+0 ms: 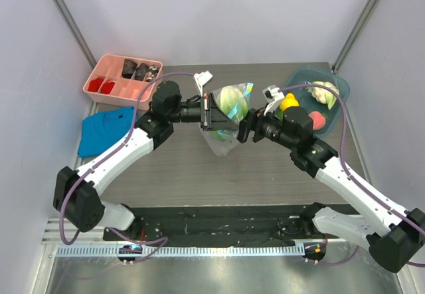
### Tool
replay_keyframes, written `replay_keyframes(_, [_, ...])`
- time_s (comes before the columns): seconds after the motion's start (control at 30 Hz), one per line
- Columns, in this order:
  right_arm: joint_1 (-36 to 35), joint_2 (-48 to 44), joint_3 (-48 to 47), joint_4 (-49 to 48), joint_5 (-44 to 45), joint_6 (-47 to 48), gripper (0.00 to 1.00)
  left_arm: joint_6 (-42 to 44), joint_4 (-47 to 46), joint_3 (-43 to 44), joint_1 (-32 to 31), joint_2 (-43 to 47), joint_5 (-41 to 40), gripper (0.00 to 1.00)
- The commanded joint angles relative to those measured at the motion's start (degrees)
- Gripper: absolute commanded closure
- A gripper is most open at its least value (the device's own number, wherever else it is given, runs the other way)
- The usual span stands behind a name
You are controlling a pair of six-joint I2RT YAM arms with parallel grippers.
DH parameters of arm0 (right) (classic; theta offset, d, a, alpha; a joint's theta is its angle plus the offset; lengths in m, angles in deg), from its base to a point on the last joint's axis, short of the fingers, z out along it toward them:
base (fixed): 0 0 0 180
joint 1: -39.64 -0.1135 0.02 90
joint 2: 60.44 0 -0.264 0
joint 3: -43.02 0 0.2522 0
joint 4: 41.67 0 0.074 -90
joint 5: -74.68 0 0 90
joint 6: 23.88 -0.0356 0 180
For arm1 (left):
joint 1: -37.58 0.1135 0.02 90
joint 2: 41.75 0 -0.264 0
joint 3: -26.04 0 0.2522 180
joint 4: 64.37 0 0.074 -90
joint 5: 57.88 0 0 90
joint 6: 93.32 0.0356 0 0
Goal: Place the food in the zip-top bag and seal the zipper
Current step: Place the fake vegetable in the zipper food storage bag, then adjust the zipper food storage bag at the center of the board.
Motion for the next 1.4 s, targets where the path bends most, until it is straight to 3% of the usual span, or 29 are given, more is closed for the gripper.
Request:
replay_keyframes(0.0, [-0.95, -1.71, -5.35, 11.03, -8.77, 9.38, 0.20, -2.31, 1.15, -2.00, 1.80, -3.48, -5.63, 1.00])
replay_keyframes(0.1, [-1.03, -1.71, -6.40, 13.42, -7.63, 10.43, 0.30, -2.58, -0.43, -3.24, 1.63, -4.63, -5.36, 1.00])
replay_keyframes(0.2, [-0.95, -0.92, -9.12, 16.23, -5.79, 11.49, 0.13, -2.06, -0.88, -4.12, 1.72, -5.07, -4.83, 1.00])
replay_keyframes(0.23, [-1.03, -0.40, -9.74, 17.11, -6.22, 12.28, 0.16, -2.06, -0.96, -4.99, 1.72, -4.81, -4.83, 1.00])
replay_keyframes(0.27, [-1.03, -0.39, -10.70, 17.20, -6.40, 12.55, 0.47, -2.15, -1.05, -5.43, 1.80, -4.72, -5.01, 1.00])
replay_keyframes(0.33, [-1.03, -0.57, -11.24, 17.29, -5.53, 11.68, 0.67, -2.85, -2.45, -6.84, 2.07, -4.63, -5.27, 1.00])
replay_keyframes(0.37, [-1.03, -0.39, -11.50, 17.73, -4.65, 11.50, 0.67, -3.11, -2.89, -7.19, 2.24, -4.54, -5.27, 1.00])
replay_keyframes(0.53, [-0.95, 0.05, -13.87, 22.12, -5.96, 12.99, 0.39, -4.51, -6.05, -8.69, 4.17, -4.28, -4.66, 1.00])
replay_keyframes(0.57, [-0.95, -0.13, -14.14, 22.56, -6.39, 13.68, 0.26, -4.52, -6.15, -8.86, 4.44, -4.19, -4.40, 1.00])
replay_keyframes(0.63, [-0.94, -0.83, -14.84, 24.22, -6.49, 14.57, 0.17, -3.21, -5.63, -9.04, 4.62, -4.10, -3.87, 1.00])
replay_keyframes(0.9, [2.47, -1.97, -14.67, 30.74, -5.61, 14.49, 0.18, 0.14, -6.58, -10.88, 4.79, -2.35, 0.35, 1.00])
replay_keyframes(1.2, [21.63, 4.70, -3.95, 26.79, -22.91, 8.69, 0.33, 1.37, -6.94, -11.77, 4.88, -0.76, 0.97, 1.00])
replay_keyframes(1.37, [21.38, 3.74, 2.11, 17.13, -28.89, 1.58, 0.30, 1.54, -7.82, -10.54, 4.79, -1.73, 1.23, 1.00])
